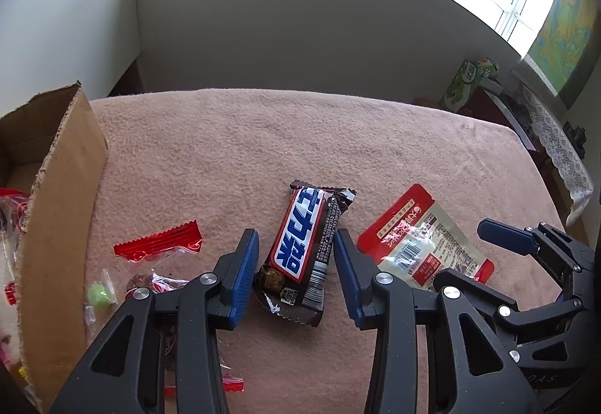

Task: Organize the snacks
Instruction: 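Grasp the blue-wrapped chocolate bar with the left gripper while the right grasps the red-and-white pouch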

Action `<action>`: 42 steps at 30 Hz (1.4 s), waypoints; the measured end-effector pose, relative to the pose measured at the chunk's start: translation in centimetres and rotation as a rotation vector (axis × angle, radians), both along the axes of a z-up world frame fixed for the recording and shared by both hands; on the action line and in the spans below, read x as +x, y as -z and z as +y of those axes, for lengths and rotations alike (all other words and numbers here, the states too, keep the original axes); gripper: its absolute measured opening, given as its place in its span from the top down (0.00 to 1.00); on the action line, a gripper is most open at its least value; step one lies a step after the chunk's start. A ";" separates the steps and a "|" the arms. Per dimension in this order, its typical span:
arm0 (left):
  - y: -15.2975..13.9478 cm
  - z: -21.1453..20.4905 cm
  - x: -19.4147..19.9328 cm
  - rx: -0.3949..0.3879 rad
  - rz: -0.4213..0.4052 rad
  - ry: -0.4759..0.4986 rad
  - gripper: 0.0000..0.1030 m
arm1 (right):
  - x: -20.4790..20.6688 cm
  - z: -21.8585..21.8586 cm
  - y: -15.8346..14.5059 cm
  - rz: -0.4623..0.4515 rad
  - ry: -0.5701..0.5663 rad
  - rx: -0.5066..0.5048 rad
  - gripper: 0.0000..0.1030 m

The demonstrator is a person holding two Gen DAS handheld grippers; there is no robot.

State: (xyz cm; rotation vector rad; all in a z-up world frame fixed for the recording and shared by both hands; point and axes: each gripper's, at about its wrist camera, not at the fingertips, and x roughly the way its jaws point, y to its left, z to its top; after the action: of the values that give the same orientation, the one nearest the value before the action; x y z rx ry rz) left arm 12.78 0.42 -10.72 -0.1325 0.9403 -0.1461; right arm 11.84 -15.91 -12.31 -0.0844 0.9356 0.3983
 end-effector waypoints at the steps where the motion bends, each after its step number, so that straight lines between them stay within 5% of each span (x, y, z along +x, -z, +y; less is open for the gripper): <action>1: 0.0 0.0 0.0 0.003 -0.002 -0.002 0.61 | 0.0 0.2 0.2 0.001 -0.008 -0.006 0.21; 28: 0.5 -0.3 -0.3 0.037 -0.013 -0.004 0.60 | 1.0 3.6 1.7 -0.002 -0.058 -0.122 0.17; 42: 0.3 0.3 -0.5 0.038 -0.031 -0.008 0.74 | 0.0 3.4 1.1 -0.019 -0.059 -0.107 0.37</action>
State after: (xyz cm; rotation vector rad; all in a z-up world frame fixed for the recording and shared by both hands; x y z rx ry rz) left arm 12.29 0.67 -11.00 -0.0982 0.9116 -0.1226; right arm 11.87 -12.51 -13.41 -0.2139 0.9369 0.4014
